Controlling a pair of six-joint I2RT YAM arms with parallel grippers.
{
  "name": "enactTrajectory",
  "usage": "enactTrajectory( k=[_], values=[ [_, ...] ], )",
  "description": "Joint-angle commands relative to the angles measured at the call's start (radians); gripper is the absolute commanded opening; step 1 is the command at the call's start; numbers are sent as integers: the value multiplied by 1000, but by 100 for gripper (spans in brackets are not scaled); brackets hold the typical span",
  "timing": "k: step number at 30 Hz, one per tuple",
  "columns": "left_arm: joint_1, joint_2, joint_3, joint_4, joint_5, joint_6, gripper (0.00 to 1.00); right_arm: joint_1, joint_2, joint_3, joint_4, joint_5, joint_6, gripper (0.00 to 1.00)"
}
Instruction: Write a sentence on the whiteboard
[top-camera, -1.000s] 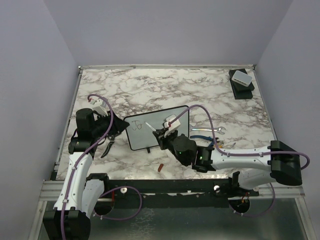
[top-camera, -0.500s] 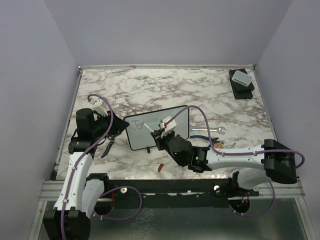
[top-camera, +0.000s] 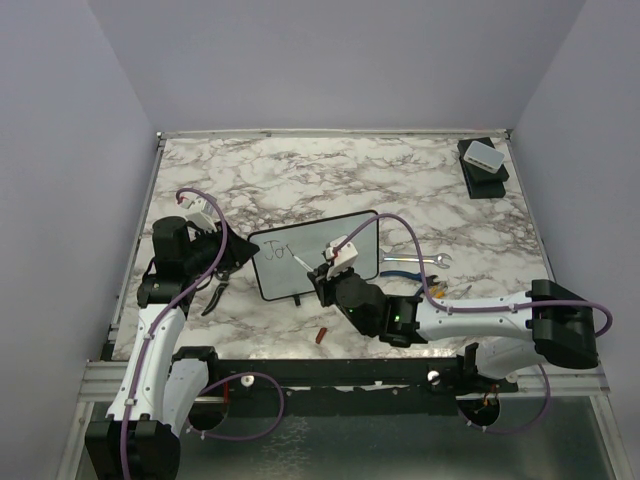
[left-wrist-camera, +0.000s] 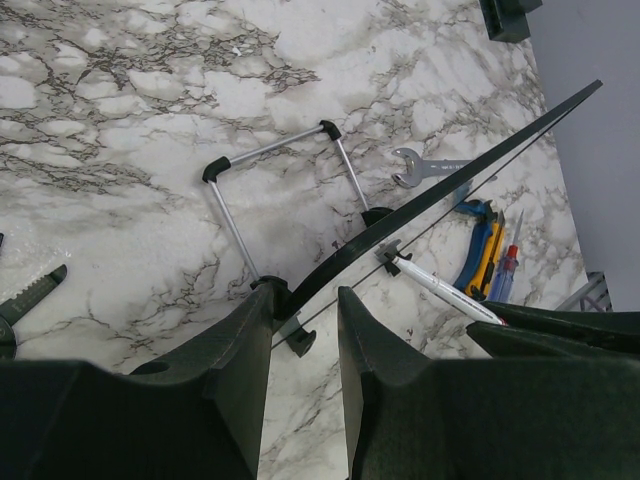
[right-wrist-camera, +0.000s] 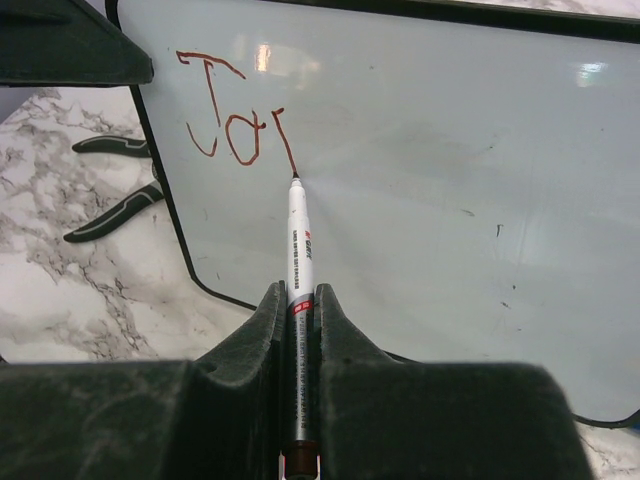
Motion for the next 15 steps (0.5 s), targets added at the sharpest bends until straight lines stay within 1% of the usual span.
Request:
enactTrajectory(
  k=[1,9,13,15],
  values=[
    [-13,-9,-9,-3,23,-8,33,-6,-8,-13,-40,67,8,1],
    [-13,-10,-9,-3,21,-8,33,-6,-5,0,-10,66,-20,1],
    [-13,-10,-9,-3,22,-9,33,-3,-52,-24,39,-26,-65,0],
    [-13,-10,-9,-3,20,-8,33,1,-83,-37,47,-39,-69,1]
  ],
)
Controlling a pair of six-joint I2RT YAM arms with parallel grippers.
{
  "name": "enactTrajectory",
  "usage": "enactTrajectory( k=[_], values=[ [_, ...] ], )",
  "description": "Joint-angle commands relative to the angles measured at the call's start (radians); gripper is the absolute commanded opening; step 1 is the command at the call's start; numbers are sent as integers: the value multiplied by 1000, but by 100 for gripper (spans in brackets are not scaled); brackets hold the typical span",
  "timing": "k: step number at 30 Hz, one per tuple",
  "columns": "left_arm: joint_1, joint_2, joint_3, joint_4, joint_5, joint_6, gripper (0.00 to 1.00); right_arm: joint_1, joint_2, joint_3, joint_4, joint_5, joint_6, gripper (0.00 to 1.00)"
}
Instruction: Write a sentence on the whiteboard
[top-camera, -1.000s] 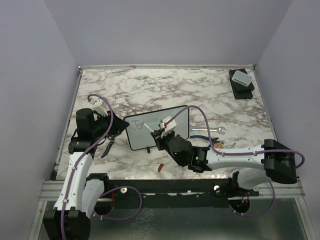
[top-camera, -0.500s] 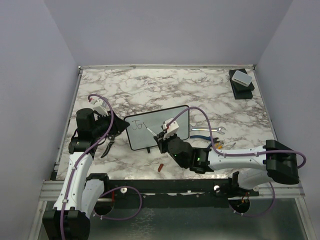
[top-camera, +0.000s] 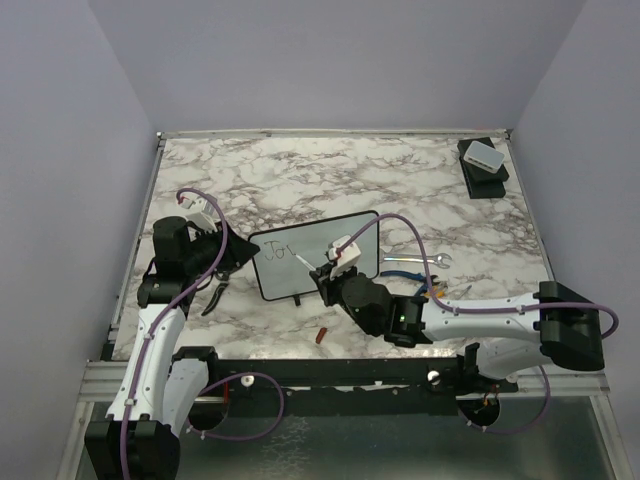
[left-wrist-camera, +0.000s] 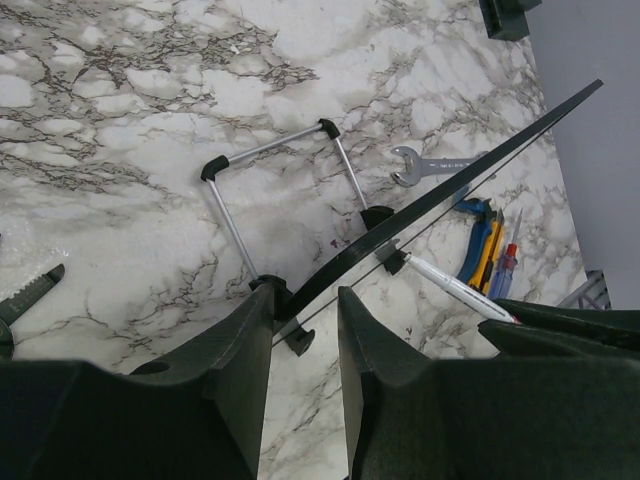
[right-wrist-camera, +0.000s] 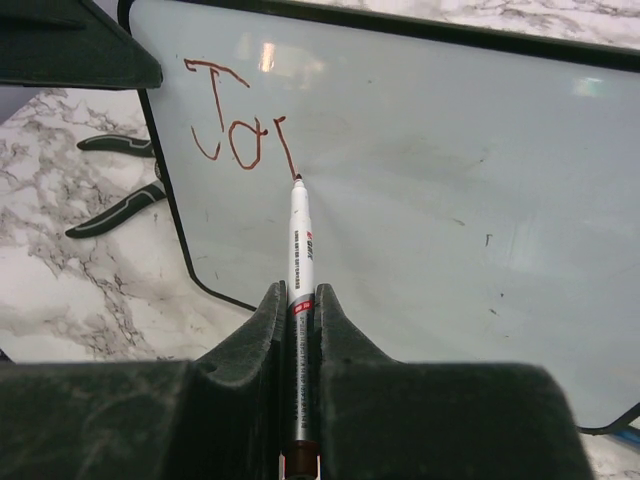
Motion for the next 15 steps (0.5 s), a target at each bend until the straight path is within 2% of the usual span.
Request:
enactTrajectory(
  k=[1,15],
  values=[
    [-12,-11,-10,-2,21,-8,33,1,-75,-27,34,-13,-39,1],
    [-12,-13,-9,-2,22,-8,33,0,-54,-4,83,100,-77,1]
  ],
)
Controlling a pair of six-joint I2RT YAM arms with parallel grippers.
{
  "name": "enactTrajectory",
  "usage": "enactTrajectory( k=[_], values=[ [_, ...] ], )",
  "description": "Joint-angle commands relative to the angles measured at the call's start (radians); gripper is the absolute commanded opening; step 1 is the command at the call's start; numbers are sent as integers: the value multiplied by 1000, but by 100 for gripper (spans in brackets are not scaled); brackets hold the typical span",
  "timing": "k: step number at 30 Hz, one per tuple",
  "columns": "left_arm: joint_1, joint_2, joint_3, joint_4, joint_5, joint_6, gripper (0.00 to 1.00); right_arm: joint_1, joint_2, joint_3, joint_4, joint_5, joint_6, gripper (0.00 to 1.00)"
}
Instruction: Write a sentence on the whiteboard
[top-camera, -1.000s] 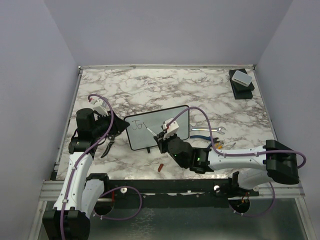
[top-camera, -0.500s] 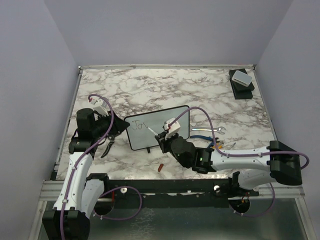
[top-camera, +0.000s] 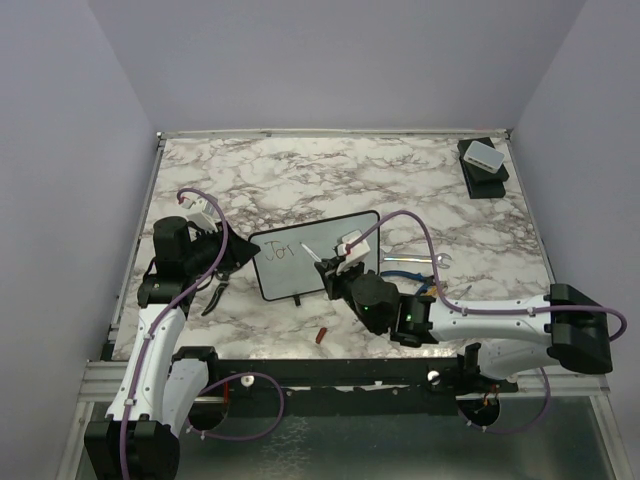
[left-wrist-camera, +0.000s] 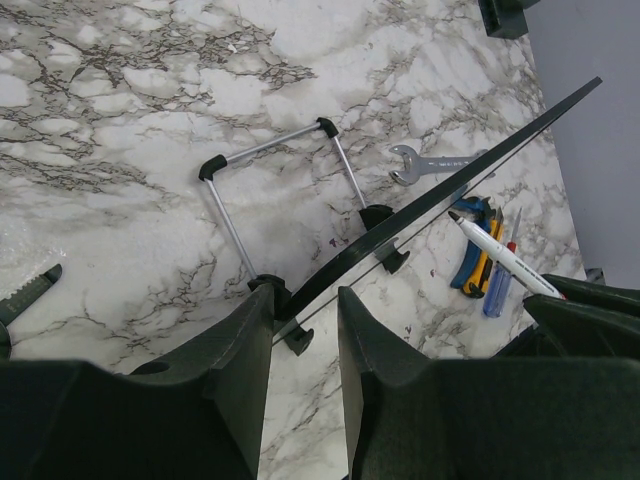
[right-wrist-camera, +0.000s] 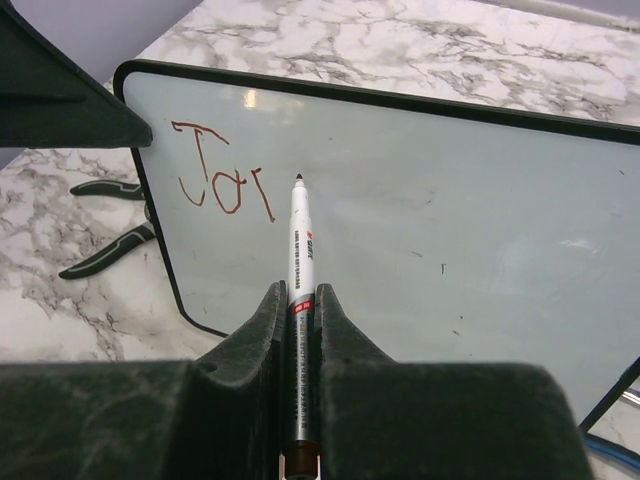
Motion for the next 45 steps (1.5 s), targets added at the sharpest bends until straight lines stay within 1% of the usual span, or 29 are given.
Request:
enactTrajectory(
  k=[1,11,24,34,38,45],
  values=[
    [-7,-12,-10,-2,22,-7,33,2,22,16,53,53,-30,1],
    [-7,-14,-10,-2,23,-8,33,0,64,35,21,55,-19,1],
    [-7,-16,-10,-2,22,-7,33,4,101,27,-58,-45,85,1],
    [-7,-15,-10,-1,23,-7,33,23,160,48,-41,-119,110,1],
    [-7,-16,-9,-2,23,-8,33,29,175,57,-34,-119,105,1],
    [-7,-14,-9,-1,20,-7,33,29,153,49,-24,-112,88,1]
  ],
)
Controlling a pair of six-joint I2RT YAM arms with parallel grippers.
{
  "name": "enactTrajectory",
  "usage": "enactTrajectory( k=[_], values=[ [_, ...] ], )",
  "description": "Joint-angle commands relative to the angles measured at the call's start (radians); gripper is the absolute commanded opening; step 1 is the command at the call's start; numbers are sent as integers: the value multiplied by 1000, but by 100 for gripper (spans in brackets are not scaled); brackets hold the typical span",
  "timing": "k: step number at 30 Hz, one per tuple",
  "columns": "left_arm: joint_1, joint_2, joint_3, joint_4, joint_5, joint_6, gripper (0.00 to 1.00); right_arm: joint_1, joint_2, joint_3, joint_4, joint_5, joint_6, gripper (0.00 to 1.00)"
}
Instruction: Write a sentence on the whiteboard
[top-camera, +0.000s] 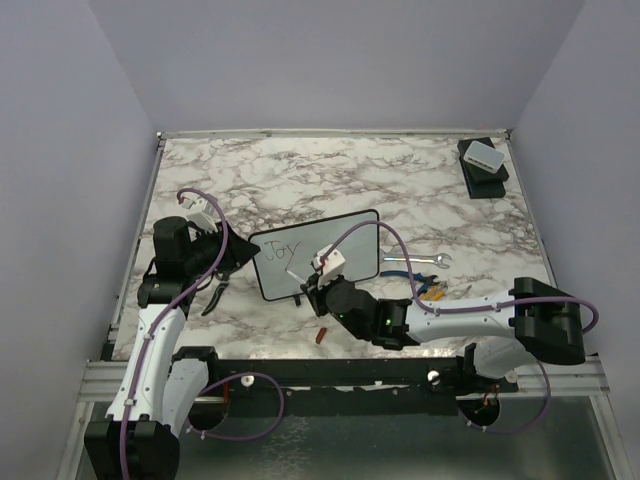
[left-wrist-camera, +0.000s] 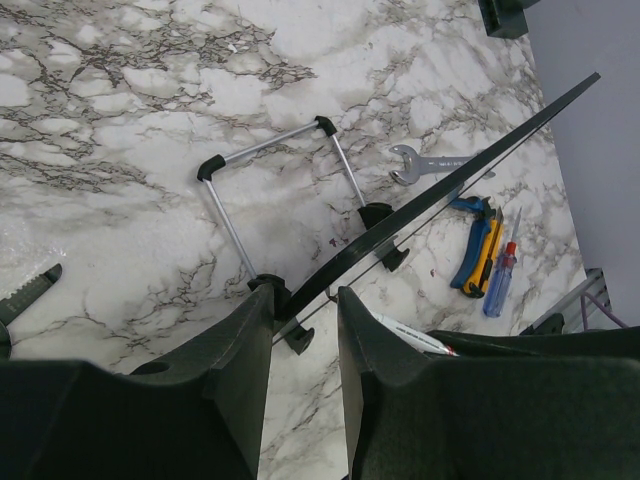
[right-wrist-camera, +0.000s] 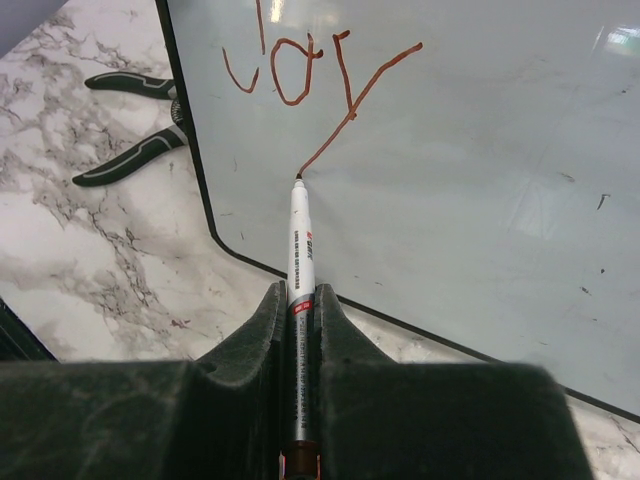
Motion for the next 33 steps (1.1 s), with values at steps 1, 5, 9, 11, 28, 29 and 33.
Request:
enactTrajectory(
  k=[1,5,9,11,28,29,33],
  values=[
    [-7,-13,-10,-2,21,-8,33,4,-16,22,13,-2,-7,1],
    [-7,-14,-9,-2,20,-7,33,6,-53,6,29,-26,-22,1],
    [-7,-12,-9,-2,18,-7,33,6,-104,-16,54,-48,-42,1],
    [-7,-12,-9,-1,18,-8,33,6,-126,-22,52,-47,-48,1],
    [-7,-6,-9,-4,12,-9,33,-54,-282,-99,-14,3,-15,1],
    [-7,-6,-9,-5,12,-9,33,-63,-291,-108,-10,4,-15,1],
    [-7,-6,-8,-6,8,-9,33,-91,-310,-122,-8,2,-21,1]
  ],
)
